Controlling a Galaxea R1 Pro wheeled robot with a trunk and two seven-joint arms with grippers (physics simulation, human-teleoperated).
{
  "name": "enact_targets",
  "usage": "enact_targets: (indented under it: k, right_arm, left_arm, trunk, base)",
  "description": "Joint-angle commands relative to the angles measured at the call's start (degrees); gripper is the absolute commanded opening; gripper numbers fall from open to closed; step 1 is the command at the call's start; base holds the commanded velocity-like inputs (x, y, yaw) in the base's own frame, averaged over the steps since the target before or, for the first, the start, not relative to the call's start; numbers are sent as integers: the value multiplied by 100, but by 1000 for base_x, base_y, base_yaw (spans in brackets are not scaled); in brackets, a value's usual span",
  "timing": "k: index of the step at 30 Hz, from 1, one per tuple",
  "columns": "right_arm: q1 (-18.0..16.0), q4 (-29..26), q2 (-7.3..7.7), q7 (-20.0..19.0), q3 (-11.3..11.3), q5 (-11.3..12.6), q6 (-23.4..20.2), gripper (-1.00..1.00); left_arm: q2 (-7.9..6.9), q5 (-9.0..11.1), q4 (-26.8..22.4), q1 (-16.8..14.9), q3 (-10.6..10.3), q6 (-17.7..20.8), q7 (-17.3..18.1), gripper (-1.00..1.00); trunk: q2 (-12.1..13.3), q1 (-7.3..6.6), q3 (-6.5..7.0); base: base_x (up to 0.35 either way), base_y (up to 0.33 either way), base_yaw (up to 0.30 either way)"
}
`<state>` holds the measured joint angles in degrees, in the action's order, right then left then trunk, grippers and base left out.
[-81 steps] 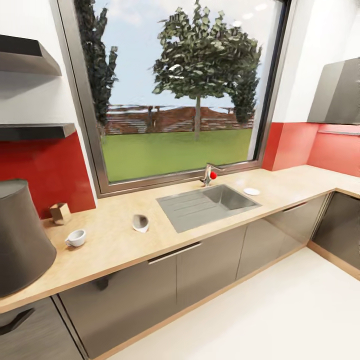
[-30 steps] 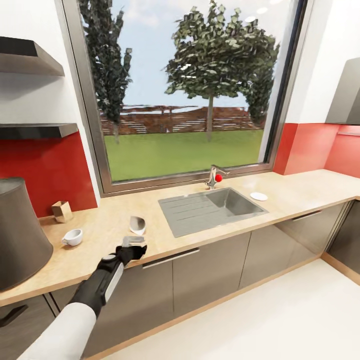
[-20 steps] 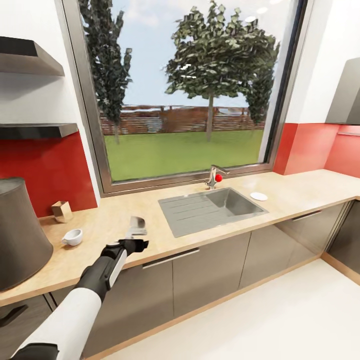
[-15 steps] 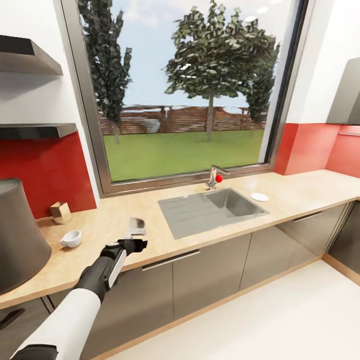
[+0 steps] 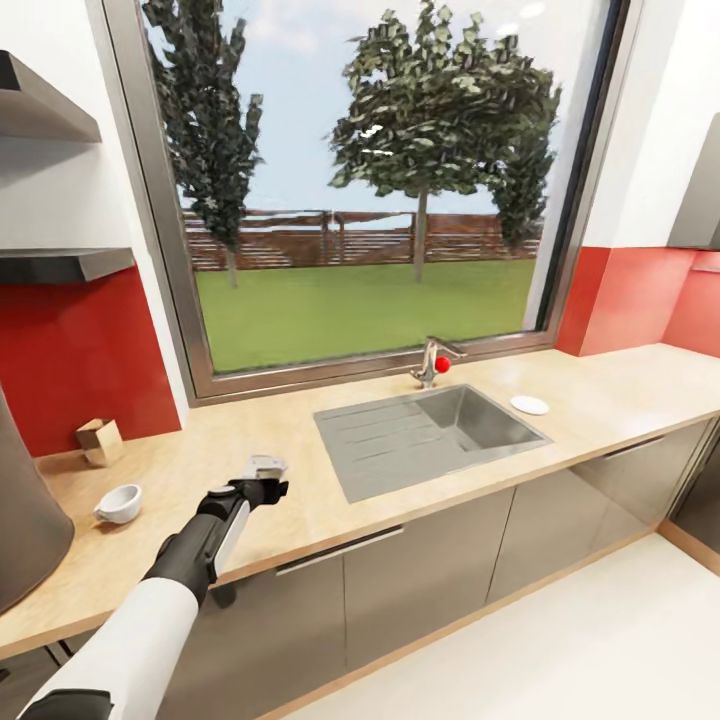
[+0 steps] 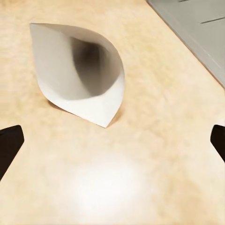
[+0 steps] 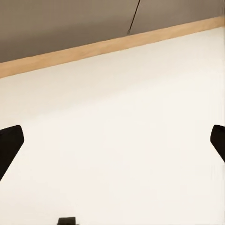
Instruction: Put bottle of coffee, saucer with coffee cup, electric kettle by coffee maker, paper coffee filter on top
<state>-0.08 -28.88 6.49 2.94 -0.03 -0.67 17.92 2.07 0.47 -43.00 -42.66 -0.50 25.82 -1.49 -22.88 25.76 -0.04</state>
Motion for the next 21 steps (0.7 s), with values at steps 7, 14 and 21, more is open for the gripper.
enact_targets:
  k: [7,14,21]
  right_arm:
    - [-1,457,-10,57,23,-9,16,100]
    - [-1,522,-5,60,137,-396,16,100]
    - [-1,700,-9,72,145,-718,18,100]
  left_arm:
    - [11,19,46,0,-6,5,-27,100]
    - [55,36,52,17,-3,2,-27,100]
    - [57,44,226,20,4,-241,-27,100]
  trunk:
    - [-4,2,-2]
    - [-4,2,-2]
    - [-4,2,-2]
  base:
    - [164,0,0]
    - [43,0,0]
    - [260,0,0]
